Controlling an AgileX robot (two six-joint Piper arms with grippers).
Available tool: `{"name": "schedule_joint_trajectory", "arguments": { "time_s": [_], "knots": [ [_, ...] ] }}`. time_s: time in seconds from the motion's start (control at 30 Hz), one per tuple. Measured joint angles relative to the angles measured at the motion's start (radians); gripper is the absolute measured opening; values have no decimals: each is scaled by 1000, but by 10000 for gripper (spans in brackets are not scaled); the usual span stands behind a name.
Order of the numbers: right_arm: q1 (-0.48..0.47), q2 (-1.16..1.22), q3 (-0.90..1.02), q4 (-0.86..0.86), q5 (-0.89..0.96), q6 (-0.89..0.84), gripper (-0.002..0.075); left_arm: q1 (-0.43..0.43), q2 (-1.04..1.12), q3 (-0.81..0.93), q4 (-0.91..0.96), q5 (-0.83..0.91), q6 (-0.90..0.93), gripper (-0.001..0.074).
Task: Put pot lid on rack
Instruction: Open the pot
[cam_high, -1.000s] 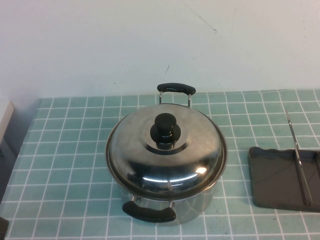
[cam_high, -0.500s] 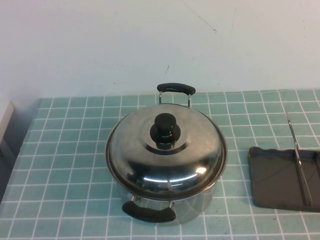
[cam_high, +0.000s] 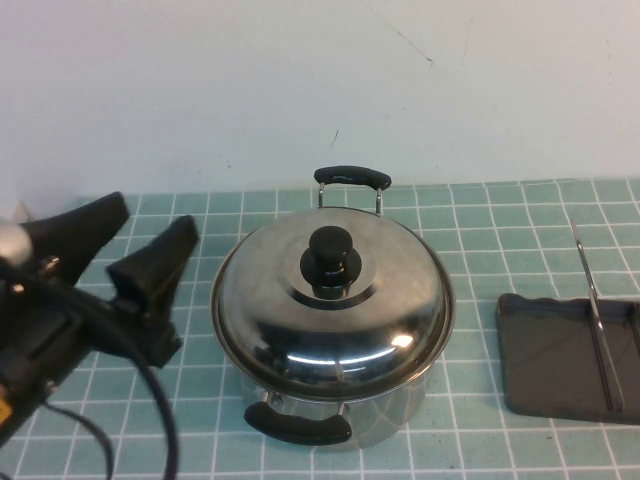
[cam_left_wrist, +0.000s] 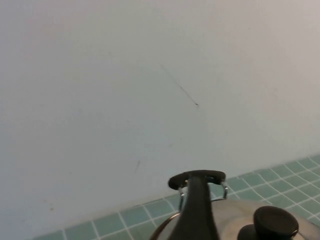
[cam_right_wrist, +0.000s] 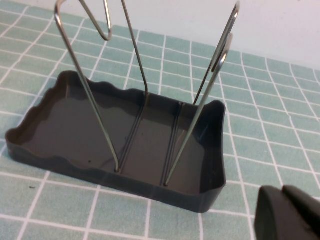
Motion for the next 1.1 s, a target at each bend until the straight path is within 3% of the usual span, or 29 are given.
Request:
{"name": "schedule_joint_trajectory", "arguments": {
  "time_s": [0.03, 0.17, 0.33, 0.73, 0.83, 0.93, 1.1],
  "knots": [
    [0, 0, 0, 0, 0, 0, -1, -12, 48, -12, 12, -37, 0, 507],
    [0, 0, 0, 0, 0, 0, -1, -61, 216, -70, 65, -118, 0, 559],
    [0, 0, 0, 0, 0, 0, -1, -127, 404, -156, 102, -153, 2, 571],
    [0, 0, 0, 6, 0, 0, -1, -138, 720, -280, 59, -258, 39, 570],
    [0, 0, 0, 6, 0, 0, -1, -138, 743, -285, 56, -280, 41, 505],
    [0, 0, 0, 6, 0, 0, -1, -138, 743, -289, 56, -291, 43, 327],
    [0, 0, 0, 6, 0, 0, -1, -138, 725, -289, 59, -289, 50, 314]
  ]
}}
